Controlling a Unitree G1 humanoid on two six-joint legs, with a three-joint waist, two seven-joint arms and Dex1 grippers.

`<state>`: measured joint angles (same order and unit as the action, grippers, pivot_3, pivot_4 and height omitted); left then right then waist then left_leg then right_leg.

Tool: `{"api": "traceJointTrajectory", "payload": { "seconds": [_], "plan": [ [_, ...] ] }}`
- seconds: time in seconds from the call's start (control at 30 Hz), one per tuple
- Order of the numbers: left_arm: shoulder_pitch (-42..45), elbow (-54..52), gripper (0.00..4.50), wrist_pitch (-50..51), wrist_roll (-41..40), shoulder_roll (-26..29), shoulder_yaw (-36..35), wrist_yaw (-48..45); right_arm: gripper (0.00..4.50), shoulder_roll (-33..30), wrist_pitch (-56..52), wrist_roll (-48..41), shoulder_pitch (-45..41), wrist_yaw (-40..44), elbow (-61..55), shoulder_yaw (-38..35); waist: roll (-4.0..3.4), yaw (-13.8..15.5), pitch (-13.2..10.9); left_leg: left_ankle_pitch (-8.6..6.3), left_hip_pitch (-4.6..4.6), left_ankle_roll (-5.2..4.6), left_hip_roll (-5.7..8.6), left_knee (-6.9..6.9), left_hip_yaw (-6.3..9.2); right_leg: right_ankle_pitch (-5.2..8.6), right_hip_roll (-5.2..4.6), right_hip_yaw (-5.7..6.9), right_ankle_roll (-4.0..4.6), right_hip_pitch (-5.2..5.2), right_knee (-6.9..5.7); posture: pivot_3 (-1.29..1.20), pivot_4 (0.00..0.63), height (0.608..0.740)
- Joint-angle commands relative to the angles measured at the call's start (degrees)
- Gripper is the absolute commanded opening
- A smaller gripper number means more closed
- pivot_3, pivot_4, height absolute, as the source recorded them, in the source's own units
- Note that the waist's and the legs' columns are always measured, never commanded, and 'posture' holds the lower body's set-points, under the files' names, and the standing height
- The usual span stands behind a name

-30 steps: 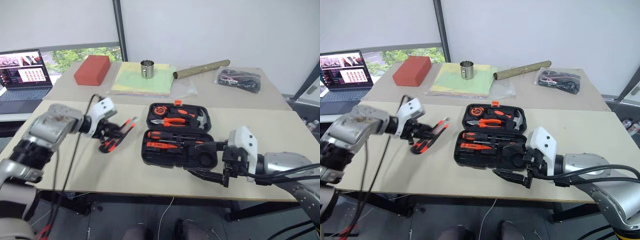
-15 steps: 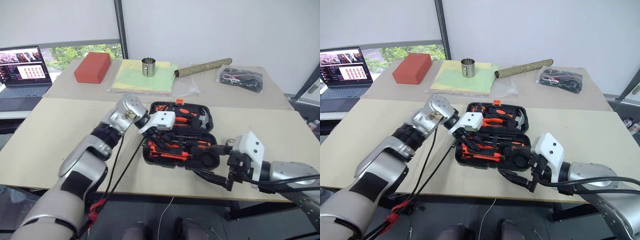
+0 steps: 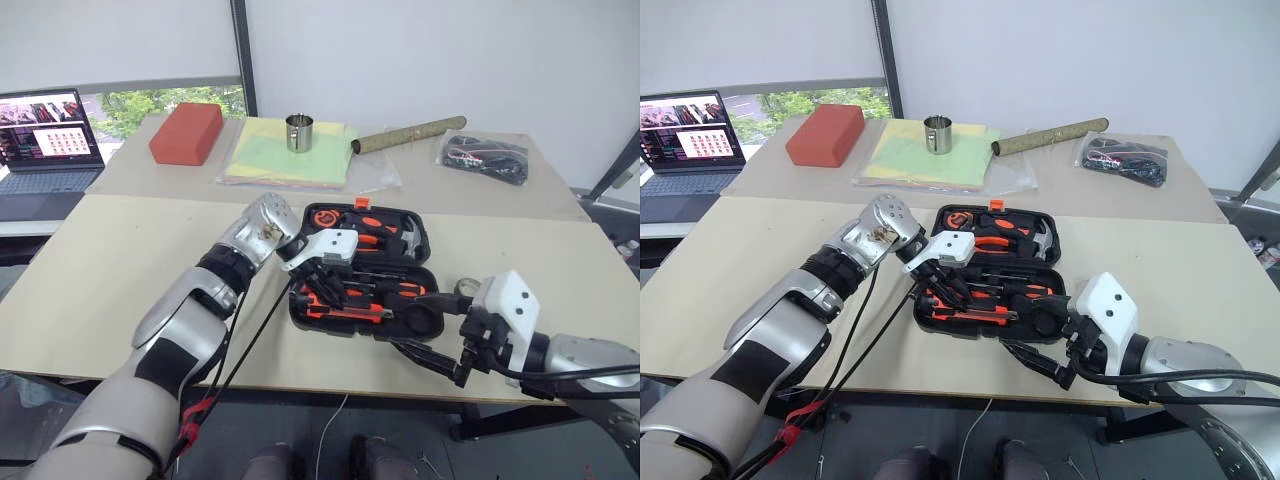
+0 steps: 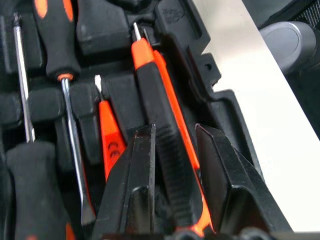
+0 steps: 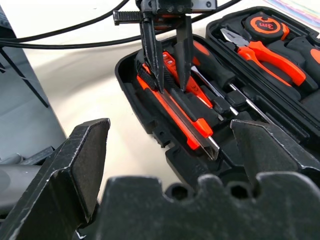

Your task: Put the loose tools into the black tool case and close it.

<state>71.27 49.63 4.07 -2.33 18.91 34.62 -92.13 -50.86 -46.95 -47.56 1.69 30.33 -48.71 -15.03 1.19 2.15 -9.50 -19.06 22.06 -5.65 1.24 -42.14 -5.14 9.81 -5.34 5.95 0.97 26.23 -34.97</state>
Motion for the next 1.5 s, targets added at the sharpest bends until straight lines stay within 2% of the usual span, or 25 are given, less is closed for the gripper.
{"api": "traceJointTrajectory", "payload": {
  "seconds": [0.03, 0.13, 0.23, 0.33, 0.37, 0.4, 0.53, 0.67, 0.77, 1.03, 1.13, 1.37, 1.5],
  "plan": [
    [1.0, -0.4, 1.36, -3.0, 2.2, -0.4, -2.4, 1.1, 4.50, 0.5, 0.8, -0.6, -1.6, -0.5, -0.2, -1.4, 0.00, 0.1, 0.0, -0.01, 0.03, -0.01, 0.02, -0.03, 0.01, -0.02, -0.02, 0.02, -0.03, 0.00, 0.01, 0.00, 0.150, 0.740],
    [0.1, -0.1, 1.36, -7.8, 3.7, -1.6, -4.5, 6.4, 4.50, 0.6, 0.7, -0.6, -2.0, -0.5, -0.2, -1.0, 0.00, 0.2, 0.0, -0.02, 0.08, -0.04, 0.09, -0.10, 0.02, -0.06, -0.08, 0.04, -0.14, -0.02, 0.06, 0.00, 0.150, 0.740],
    [0.5, -1.0, 1.36, -6.9, 1.6, -2.3, -8.6, 8.1, 4.50, 0.5, 0.6, -0.6, -1.9, -0.5, -0.4, -1.1, 0.00, 0.2, 0.0, -0.02, 0.11, -0.04, 0.14, -0.16, 0.03, -0.09, -0.17, 0.04, -0.21, -0.02, 0.08, 0.00, 0.150, 0.740],
    [-0.7, -5.9, 1.99, -3.8, -1.2, -0.8, -11.5, 4.6, 4.50, 0.3, 0.4, -0.8, -1.3, -0.4, -0.7, -1.5, 0.00, 0.0, 0.0, -0.02, 0.08, -0.04, 0.13, -0.18, 0.02, -0.10, -0.15, 0.02, -0.22, -0.02, 0.07, 0.00, 0.150, 0.740],
    [-1.7, -8.2, 2.49, -3.5, -1.2, -0.2, -11.8, 4.2, 4.50, 0.3, 0.4, -0.9, -1.0, -0.3, -0.8, -1.7, -0.01, -0.1, 0.0, -0.02, 0.05, -0.03, 0.13, -0.18, 0.01, -0.10, -0.14, 0.01, -0.22, -0.02, 0.05, 0.00, 0.150, 0.740],
    [-2.7, -10.5, 2.73, -3.2, -1.0, 0.2, -11.9, 4.4, 4.50, 0.3, 0.3, -1.0, -0.9, -0.3, -0.9, -1.8, -0.02, -0.1, 0.0, -0.02, 0.02, -0.02, 0.12, -0.17, -0.01, -0.10, -0.12, 0.00, -0.21, -0.02, 0.05, 0.00, 0.150, 0.740],
    [-7.0, -19.3, 4.23, 0.2, 1.8, 1.4, -10.3, 6.8, 4.50, 0.2, 0.2, -1.5, -0.6, -0.6, -1.1, -2.2, -0.04, -0.3, 0.0, 0.00, -0.14, 0.01, 0.11, -0.15, -0.09, -0.10, -0.10, -0.10, -0.20, -0.08, 0.01, 0.00, 0.150, 0.740],
    [-9.6, -20.6, 4.23, 1.1, 6.0, 0.9, -8.2, 10.5, 4.50, 0.0, -0.1, -2.1, -0.6, -1.0, -1.3, -2.4, -0.04, 0.0, 0.0, 0.02, -0.18, 0.06, 0.14, -0.22, -0.10, -0.11, -0.12, -0.11, -0.23, -0.15, 0.00, 0.00, 0.150, 0.740],
    [-10.2, -19.5, 3.44, 1.3, 7.2, 0.7, -7.2, 10.4, 4.50, -0.1, -0.2, -2.4, -0.5, -1.3, -1.5, -2.7, -0.04, 0.0, 0.0, 0.02, -0.22, 0.06, 0.15, -0.24, -0.14, -0.11, -0.11, -0.15, -0.24, -0.17, -0.02, 0.00, 0.150, 0.740],
    [-11.0, -18.4, 0.58, 1.7, 9.5, 1.4, -4.4, 7.4, 4.50, 0.0, -0.3, -2.8, -0.1, -2.0, -1.9, -2.9, -0.07, 0.1, 0.0, 0.03, -0.29, 0.08, 0.13, -0.19, -0.20, -0.11, -0.08, -0.14, -0.24, -0.17, -0.03, 0.00, 0.150, 0.740],
    [-9.9, -18.4, 0.33, 5.2, 7.9, 1.6, -5.0, 4.0, 4.50, -0.2, -0.2, -2.9, -0.1, -2.1, -1.8, -2.9, -0.08, 0.1, 0.1, 0.03, -0.43, 0.09, 0.13, -0.20, -0.17, -0.11, -0.12, -0.18, -0.24, -0.32, -0.03, 0.00, 0.150, 0.740],
    [-3.1, -10.6, 0.26, 11.8, 6.2, -0.4, -7.4, 0.9, 4.50, -0.4, 0.0, -2.7, -0.1, -2.1, -1.5, -2.8, -0.08, 0.0, 0.0, 0.03, -0.30, 0.09, 0.13, -0.18, -0.19, -0.10, -0.04, -0.20, -0.25, -0.20, -0.03, 0.00, 0.150, 0.740],
    [-0.4, -8.1, 0.26, 18.1, 2.1, -1.1, -5.7, -0.4, 4.50, -0.4, 0.0, -2.6, 0.0, -2.3, -1.8, -2.7, -0.07, -0.1, 0.0, 0.03, -0.25, 0.08, 0.16, -0.19, -0.24, -0.10, -0.01, -0.01, -0.25, -0.17, -0.02, 0.00, 0.150, 0.740]
  ]
}}
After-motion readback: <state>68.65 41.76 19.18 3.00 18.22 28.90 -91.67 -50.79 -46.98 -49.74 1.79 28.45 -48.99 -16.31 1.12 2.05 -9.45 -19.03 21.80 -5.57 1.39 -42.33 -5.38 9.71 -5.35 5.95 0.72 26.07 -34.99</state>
